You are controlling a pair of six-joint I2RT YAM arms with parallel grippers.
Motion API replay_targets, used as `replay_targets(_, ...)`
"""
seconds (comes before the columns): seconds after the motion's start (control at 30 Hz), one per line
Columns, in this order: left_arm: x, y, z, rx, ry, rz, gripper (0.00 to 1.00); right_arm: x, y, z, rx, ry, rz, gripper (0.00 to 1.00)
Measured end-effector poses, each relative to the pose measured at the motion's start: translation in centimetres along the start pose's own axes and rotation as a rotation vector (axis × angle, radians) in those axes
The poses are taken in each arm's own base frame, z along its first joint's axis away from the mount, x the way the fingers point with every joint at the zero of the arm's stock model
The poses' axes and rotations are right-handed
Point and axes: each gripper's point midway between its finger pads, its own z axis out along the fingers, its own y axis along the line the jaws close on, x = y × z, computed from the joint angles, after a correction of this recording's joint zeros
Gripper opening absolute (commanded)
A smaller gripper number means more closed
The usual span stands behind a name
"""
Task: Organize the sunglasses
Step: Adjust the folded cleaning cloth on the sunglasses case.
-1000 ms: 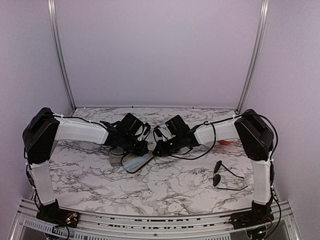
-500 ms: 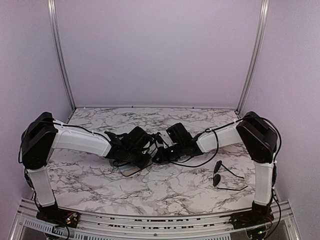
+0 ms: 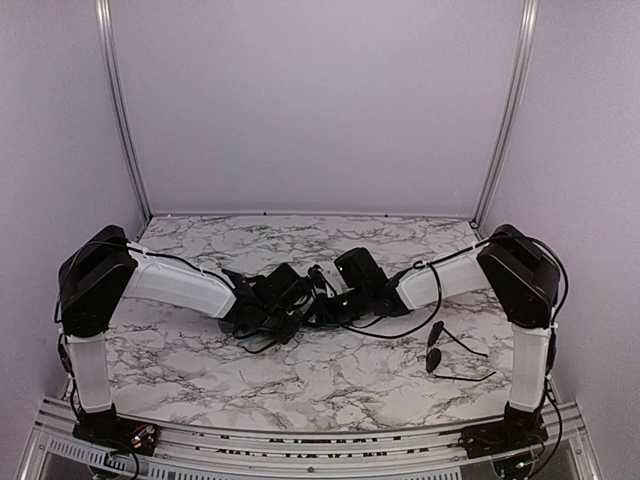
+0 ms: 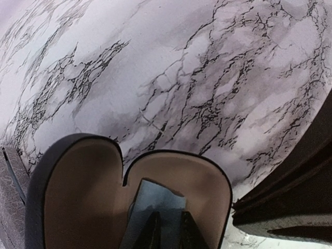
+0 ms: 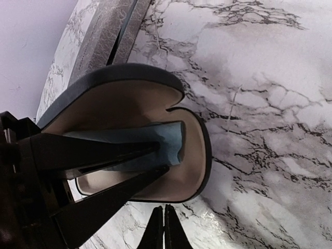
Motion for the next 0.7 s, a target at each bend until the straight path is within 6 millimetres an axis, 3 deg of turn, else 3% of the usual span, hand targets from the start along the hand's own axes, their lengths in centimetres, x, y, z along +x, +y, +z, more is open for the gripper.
replay_targets(0.1,0.0,-0.2,0.1,0.000,0.004,-0.003,0.00,-0.1,0.1,0.0,-0.004,-0.004,0.005,0.04)
replay_targets(0.3,-0.1,-0.6,0.5,-0.003,0.007,-0.003,0.00,-0.4,-0.4,-0.1,0.017,-0.018,0.010,0.04)
replay_targets(0.43,-0.3,-0.7,0.5,-0.001,0.002,-0.004,0.00,-0.9,-0.8,-0.6,0.050,-0.034,-0.008,0.12)
replay_targets(0.53,-0.4,-0.9,0.5,0.009,-0.009,-0.007,0.00,-1.8,-0.9,-2.0,0.060,-0.061,-0.022,0.19)
replay_targets(0.7,-0.5,-1.1,0.5,0.014,-0.022,-0.010,0.00,-4.2,-1.6,-3.7,0.066,-0.118,-0.034,0.20)
